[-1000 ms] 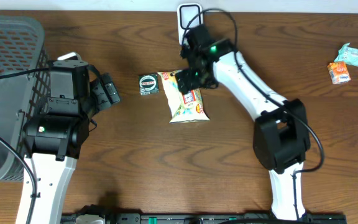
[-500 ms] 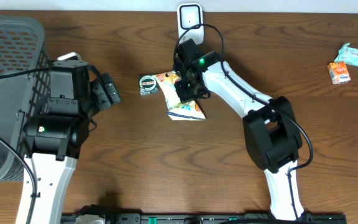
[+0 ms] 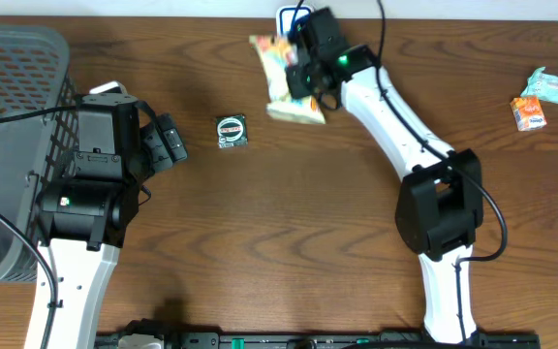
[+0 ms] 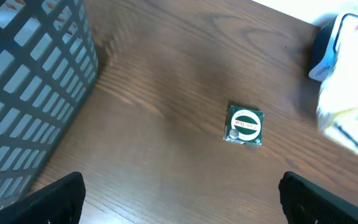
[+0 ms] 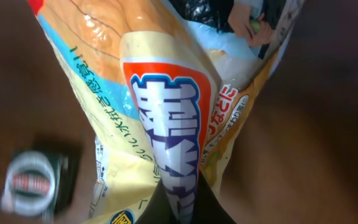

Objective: Scan the item barcode

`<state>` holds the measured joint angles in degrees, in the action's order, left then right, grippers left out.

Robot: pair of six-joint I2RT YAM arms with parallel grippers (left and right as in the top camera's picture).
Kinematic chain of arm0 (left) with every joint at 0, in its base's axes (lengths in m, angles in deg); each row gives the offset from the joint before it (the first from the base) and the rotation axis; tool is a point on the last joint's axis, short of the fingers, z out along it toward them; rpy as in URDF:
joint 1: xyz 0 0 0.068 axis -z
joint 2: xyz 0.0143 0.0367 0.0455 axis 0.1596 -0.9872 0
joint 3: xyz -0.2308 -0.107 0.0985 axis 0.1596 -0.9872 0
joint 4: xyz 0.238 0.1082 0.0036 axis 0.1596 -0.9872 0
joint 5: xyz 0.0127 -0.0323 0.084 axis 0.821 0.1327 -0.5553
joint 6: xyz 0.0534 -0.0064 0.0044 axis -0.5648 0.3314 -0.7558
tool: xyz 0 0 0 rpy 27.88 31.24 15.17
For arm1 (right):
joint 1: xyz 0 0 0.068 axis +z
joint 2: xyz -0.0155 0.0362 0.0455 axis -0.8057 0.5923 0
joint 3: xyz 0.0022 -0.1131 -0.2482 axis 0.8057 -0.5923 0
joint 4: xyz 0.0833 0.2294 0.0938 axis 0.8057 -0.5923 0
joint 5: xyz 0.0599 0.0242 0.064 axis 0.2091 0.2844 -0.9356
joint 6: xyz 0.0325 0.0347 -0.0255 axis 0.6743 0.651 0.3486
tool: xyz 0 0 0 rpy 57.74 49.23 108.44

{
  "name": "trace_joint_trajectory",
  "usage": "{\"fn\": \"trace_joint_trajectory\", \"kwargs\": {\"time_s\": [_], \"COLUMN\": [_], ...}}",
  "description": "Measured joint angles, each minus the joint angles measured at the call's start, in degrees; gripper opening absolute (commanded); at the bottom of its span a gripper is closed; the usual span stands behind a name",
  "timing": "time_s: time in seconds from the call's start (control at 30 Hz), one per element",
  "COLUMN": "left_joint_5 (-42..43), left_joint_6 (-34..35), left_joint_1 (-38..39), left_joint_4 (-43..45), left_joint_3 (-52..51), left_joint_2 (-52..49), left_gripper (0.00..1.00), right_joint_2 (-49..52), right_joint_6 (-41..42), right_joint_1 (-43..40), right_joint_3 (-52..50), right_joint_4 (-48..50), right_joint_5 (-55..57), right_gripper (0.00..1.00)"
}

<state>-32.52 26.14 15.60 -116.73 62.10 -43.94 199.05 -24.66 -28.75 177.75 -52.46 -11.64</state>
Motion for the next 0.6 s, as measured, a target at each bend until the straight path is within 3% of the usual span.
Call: {"fn": "trace_joint_trajectory", "kwargs": {"time_s": [0.3,0.6], "left_joint_5": [0.0,0.0], "left_joint_6": [0.0,0.0], "left_joint_1": [0.0,0.0], "left_joint_4": [0.0,0.0], "left_joint_3": [0.0,0.0], "left_joint_2": [0.0,0.0], "left_gripper": [0.98,0.98], "right_joint_2": [0.0,1.6], "right_joint_6": [-6.4,-8.8], "right_joint_1": [-0.8,-1.3], "right_joint_3": [-0.5,-0.8], "right_joint_4": [23.3,32.4], "right_joint_5": [4.3,12.0], "right_gripper": [0.01,0.01]}}
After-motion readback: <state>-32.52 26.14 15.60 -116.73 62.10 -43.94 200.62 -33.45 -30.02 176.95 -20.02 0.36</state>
